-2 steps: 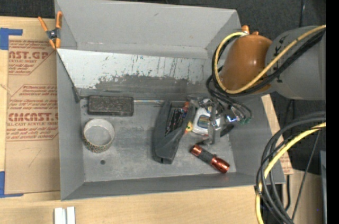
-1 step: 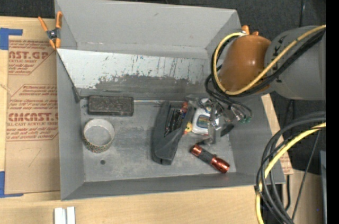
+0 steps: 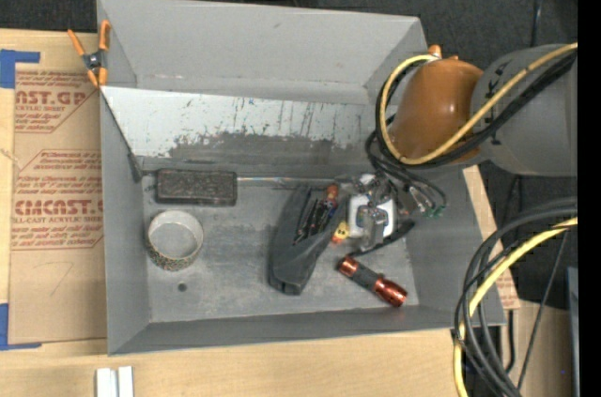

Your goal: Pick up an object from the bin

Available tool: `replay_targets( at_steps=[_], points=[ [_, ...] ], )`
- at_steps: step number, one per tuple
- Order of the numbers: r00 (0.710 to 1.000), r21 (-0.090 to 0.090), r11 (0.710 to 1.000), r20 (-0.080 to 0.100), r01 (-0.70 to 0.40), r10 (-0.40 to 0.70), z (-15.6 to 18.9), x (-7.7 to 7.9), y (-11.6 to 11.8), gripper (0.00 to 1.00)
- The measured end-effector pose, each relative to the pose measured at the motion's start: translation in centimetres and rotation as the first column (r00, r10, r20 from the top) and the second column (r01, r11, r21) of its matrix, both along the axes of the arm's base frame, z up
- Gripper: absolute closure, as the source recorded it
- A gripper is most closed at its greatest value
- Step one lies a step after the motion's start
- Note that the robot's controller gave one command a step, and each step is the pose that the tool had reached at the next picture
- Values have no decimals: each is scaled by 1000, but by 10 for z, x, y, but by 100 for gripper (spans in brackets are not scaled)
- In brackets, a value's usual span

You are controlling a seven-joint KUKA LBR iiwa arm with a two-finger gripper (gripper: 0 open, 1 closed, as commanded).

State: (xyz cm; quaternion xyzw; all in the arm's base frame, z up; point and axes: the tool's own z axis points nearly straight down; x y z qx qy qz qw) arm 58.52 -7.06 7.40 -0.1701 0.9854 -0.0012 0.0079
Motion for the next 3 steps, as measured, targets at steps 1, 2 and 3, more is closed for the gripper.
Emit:
replay_targets(
  at_steps=[1,2,3],
  points=[
    [1000,0,1000,0,0,0,0,0,0,100],
    [1000,1,1000,-13,0,1,16,-4,1,100],
    [1000,1,1000,-14,-1,1,51,-4,1,100]
  ],
)
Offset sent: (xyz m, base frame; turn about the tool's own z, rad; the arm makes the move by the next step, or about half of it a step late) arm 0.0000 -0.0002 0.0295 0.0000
